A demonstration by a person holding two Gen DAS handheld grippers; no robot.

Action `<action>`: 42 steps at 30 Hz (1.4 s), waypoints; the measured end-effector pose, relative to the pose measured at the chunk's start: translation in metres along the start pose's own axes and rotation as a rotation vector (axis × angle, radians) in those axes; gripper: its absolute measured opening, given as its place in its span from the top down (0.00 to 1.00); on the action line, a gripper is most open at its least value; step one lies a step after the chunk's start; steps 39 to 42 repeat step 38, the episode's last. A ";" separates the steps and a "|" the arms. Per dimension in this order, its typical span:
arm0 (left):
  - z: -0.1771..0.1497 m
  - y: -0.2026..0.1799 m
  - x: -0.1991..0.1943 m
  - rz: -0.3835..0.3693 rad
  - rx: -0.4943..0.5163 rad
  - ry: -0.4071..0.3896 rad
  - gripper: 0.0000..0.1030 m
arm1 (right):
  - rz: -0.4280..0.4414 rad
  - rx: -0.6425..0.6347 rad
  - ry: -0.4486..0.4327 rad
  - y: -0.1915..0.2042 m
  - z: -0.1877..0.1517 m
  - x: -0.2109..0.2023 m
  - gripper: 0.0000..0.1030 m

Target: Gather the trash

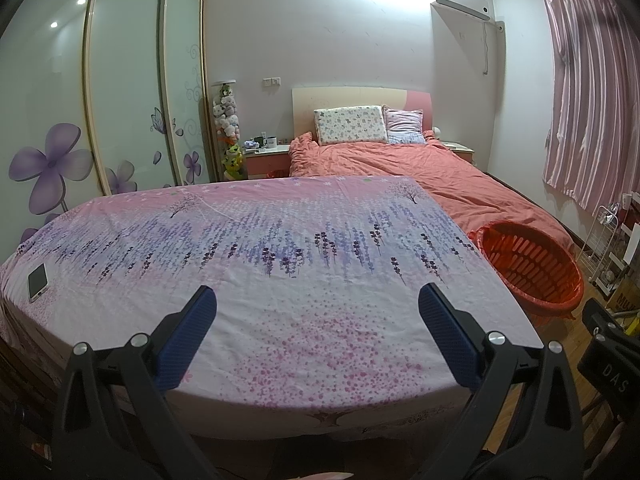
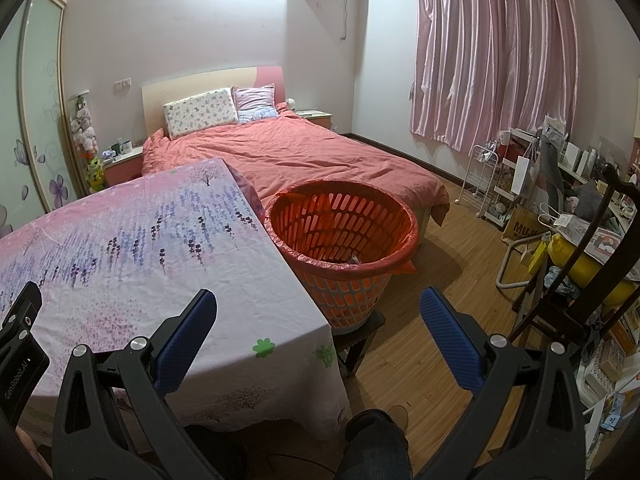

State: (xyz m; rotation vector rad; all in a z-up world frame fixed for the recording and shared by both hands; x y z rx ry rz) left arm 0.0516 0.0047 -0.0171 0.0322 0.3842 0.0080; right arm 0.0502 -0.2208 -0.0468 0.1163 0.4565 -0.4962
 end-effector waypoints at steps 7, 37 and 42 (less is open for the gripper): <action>-0.001 0.000 0.000 -0.001 0.001 0.002 0.04 | 0.000 0.000 0.002 0.000 -0.001 0.000 0.02; -0.008 0.002 0.004 -0.009 -0.003 0.018 0.04 | 0.000 -0.001 0.003 0.000 0.000 0.000 0.02; -0.008 0.003 0.005 -0.009 -0.003 0.019 0.04 | 0.000 -0.001 0.003 0.000 0.000 0.000 0.02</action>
Point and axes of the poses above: each gripper's, at about its wrist camera, not at the fingertips, and x roughly the way its jaws point, y to its left, z to its top, the point moved 6 cm from there along x, roughly the way its jaws point, and after that the axes turned 7 degrees about -y, right-handed, at the moved point
